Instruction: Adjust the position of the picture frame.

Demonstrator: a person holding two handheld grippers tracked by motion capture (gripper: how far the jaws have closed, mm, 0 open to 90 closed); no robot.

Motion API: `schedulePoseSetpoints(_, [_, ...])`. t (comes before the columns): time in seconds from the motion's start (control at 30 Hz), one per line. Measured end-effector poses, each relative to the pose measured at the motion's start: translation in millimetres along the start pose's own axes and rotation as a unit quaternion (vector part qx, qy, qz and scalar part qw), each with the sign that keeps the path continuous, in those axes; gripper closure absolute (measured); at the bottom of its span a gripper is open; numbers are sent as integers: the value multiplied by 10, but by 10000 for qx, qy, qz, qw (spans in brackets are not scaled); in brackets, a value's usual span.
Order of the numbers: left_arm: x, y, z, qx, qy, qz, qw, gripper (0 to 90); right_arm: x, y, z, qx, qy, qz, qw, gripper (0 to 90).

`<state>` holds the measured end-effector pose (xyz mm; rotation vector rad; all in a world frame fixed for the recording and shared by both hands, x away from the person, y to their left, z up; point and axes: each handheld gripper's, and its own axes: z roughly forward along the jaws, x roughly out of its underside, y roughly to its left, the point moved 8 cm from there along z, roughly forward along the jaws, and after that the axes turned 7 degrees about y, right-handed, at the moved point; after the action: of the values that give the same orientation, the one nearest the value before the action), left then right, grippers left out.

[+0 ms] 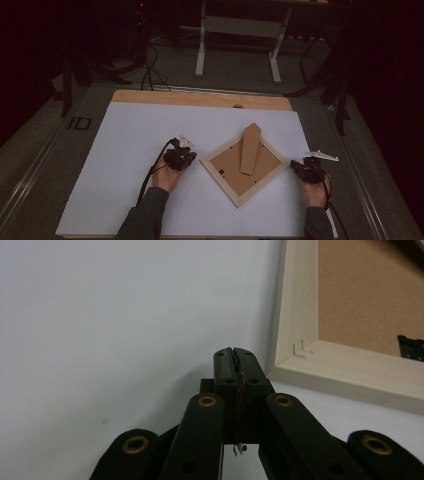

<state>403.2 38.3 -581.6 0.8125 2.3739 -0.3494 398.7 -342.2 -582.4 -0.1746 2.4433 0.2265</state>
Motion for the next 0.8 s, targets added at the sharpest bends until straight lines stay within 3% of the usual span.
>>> schedulePoseSetpoints(0.23, [-41, -63, 67, 78, 31, 106, 9999, 900, 51, 39, -52, 36, 58, 63, 10000, 900])
schedulePoseSetpoints(0.27, [-42, -101, 79, 22, 68, 235, 9997, 900, 54, 44, -56, 31, 66, 65, 10000, 900])
schedulePoseSetpoints(0.47, [-31, -140, 78, 48, 120, 356, 9993, 900, 58, 122, -56, -48, 98, 16, 9999, 900])
schedulePoseSetpoints(0.8, [-28, -222, 92, 118, 142, 396, 9990, 900, 72, 226, 6, -132, 208, -95, 9997, 900])
